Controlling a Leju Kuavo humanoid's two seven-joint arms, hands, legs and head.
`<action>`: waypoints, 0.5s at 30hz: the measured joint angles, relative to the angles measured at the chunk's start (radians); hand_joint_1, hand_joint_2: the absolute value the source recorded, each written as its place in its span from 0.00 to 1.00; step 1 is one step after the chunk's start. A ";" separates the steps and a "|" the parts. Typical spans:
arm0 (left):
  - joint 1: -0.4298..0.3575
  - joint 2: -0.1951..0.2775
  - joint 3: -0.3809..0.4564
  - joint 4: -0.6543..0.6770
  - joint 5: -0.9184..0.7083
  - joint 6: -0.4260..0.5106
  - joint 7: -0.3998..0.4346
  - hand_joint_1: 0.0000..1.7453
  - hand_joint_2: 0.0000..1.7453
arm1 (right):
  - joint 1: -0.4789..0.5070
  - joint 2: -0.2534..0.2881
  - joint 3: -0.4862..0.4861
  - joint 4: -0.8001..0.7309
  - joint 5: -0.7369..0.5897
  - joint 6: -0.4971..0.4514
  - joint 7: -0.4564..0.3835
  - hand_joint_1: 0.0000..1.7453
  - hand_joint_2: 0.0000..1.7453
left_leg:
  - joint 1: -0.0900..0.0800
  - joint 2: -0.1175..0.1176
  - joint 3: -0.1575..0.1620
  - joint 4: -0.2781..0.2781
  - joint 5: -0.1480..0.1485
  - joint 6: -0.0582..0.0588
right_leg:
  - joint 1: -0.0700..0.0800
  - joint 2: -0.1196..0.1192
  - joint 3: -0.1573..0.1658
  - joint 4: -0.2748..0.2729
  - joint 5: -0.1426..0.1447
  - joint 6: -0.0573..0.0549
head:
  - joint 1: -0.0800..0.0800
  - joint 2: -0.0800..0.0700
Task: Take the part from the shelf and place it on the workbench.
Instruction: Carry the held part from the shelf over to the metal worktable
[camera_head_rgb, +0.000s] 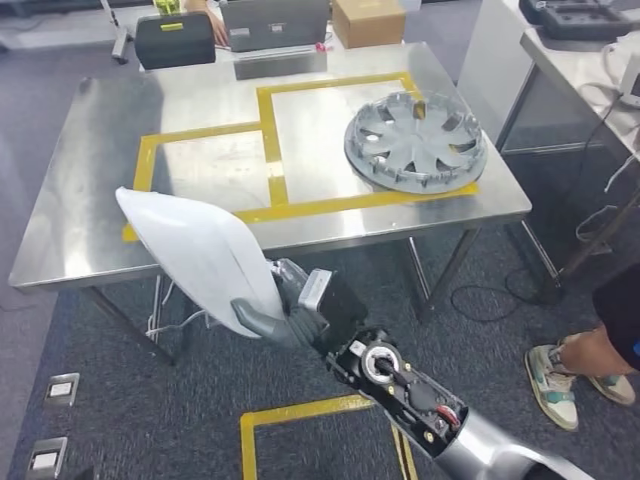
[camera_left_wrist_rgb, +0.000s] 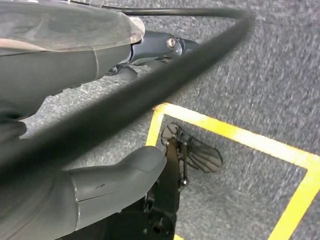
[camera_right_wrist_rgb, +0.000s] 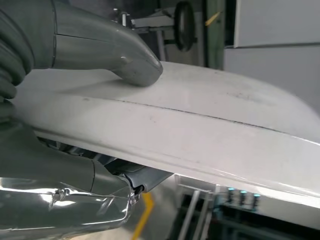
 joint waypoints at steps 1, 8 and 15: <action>0.000 0.000 0.000 0.000 0.000 0.000 0.000 0.00 1.00 | 0.000 -0.001 0.000 -0.004 0.000 0.000 0.001 0.98 1.00 | -0.002 0.001 0.004 0.000 -0.012 0.009 | 0.001 0.000 0.009 0.000 -0.004 0.006 | 0.001 0.000; 0.002 0.003 0.000 0.000 0.002 0.000 -0.001 0.00 1.00 | 0.004 -0.005 -0.001 -0.018 0.003 -0.004 0.006 0.98 1.00 | -0.002 0.000 0.079 -0.008 -0.052 0.042 | -0.004 -0.008 -0.156 0.292 -0.111 0.035 | 0.032 0.000; -0.001 0.003 0.000 0.000 0.001 -0.002 -0.001 0.00 1.00 | 0.012 -0.017 0.000 -0.019 0.003 -0.008 0.008 0.98 1.00 | -0.007 -0.007 0.175 -0.011 -0.133 0.027 | 0.008 -0.006 -0.175 0.052 0.111 0.005 | 0.052 0.000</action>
